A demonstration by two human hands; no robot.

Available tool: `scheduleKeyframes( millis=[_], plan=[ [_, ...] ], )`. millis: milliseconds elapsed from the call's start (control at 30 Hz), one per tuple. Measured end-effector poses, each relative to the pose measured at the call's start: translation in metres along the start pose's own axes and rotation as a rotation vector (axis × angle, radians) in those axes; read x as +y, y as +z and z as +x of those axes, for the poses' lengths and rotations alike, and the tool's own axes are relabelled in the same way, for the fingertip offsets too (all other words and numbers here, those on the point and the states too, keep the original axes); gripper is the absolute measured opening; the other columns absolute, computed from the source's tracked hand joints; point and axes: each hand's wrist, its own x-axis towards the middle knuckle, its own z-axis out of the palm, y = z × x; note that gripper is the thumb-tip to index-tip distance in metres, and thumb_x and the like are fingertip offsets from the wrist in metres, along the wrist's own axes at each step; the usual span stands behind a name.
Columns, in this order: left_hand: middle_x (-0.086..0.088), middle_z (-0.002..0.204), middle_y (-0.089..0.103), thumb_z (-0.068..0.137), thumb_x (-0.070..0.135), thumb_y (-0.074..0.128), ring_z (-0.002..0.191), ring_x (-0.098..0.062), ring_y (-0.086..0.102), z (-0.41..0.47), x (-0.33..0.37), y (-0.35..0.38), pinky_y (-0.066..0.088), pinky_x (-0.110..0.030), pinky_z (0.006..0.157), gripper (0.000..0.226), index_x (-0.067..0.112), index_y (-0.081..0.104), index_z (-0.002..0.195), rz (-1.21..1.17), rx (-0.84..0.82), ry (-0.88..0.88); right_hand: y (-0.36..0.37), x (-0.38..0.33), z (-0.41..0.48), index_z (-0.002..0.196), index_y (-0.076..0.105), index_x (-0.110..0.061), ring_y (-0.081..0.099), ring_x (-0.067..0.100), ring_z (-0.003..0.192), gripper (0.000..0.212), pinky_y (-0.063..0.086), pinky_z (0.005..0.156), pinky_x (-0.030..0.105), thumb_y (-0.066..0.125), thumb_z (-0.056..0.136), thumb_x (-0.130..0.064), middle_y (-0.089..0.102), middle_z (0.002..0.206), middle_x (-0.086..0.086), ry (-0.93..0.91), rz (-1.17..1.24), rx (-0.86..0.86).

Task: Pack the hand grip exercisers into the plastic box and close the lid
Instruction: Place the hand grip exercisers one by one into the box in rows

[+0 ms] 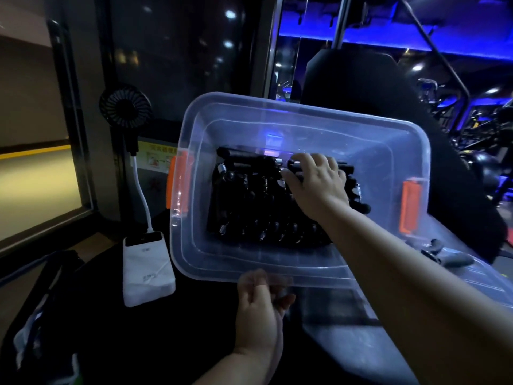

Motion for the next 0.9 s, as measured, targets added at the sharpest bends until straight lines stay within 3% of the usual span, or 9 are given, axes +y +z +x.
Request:
scheduleKeyframes(
  millis=[133,433,600,733,833,900],
  plan=[
    [-0.009,0.069,0.067,0.101,0.025,0.038,0.059,-0.013,0.064,-0.003,0.002,0.002,0.049,-0.027,0.058,0.019,0.012,0.051,0.095,0.045,0.029,0.015,-0.02,0.036,-0.025,0.125,0.054,-0.031,0.03,0.025,0.128,0.047,0.027,0.102,0.044,0.042,0.089,-0.059,0.048,0.133,0.001,0.066,0.008,-0.035],
    [-0.01,0.074,0.066,0.102,0.026,0.036,0.07,-0.016,0.066,-0.006,0.006,0.006,0.048,-0.031,0.066,0.02,0.011,0.049,0.102,0.077,0.011,0.042,-0.071,0.094,-0.071,0.122,0.06,-0.02,0.041,0.031,0.12,0.047,0.032,0.099,0.036,0.045,0.089,-0.05,0.056,0.122,0.008,-0.004,0.015,-0.031],
    [-0.006,0.069,0.067,0.102,0.028,0.035,0.069,-0.014,0.065,-0.007,0.005,0.007,0.047,-0.031,0.067,0.021,0.014,0.05,0.099,0.081,-0.002,0.057,-0.088,0.117,-0.092,0.103,0.067,-0.013,0.054,0.031,0.1,0.023,0.039,0.083,0.033,0.06,0.092,-0.032,0.063,0.103,0.008,-0.079,0.047,0.186],
    [-0.008,0.076,0.066,0.102,0.03,0.036,0.074,-0.014,0.065,-0.007,0.003,0.007,0.048,-0.03,0.068,0.025,0.013,0.047,0.115,0.1,-0.012,0.076,-0.088,0.153,-0.1,0.089,0.055,-0.015,0.051,0.03,0.092,0.023,0.035,0.076,0.032,0.048,0.093,-0.037,0.055,0.091,0.006,0.111,0.148,0.212],
    [-0.004,0.072,0.069,0.102,0.032,0.036,0.075,-0.013,0.067,-0.006,0.001,0.005,0.048,-0.031,0.071,0.023,0.014,0.05,0.107,0.127,-0.012,0.08,-0.078,0.189,-0.104,0.093,0.052,-0.02,0.05,0.028,0.1,0.018,0.032,0.078,0.031,0.046,0.095,-0.037,0.052,0.094,0.002,0.359,0.197,0.104],
    [-0.001,0.07,0.069,0.102,0.032,0.037,0.075,-0.013,0.067,-0.006,0.0,0.004,0.048,-0.03,0.07,0.022,0.014,0.05,0.105,0.13,-0.007,0.082,-0.07,0.211,-0.107,0.1,0.057,-0.015,0.052,0.032,0.104,0.025,0.036,0.082,0.034,0.043,0.096,-0.035,0.058,0.1,0.01,0.449,0.171,0.012]
  ],
)
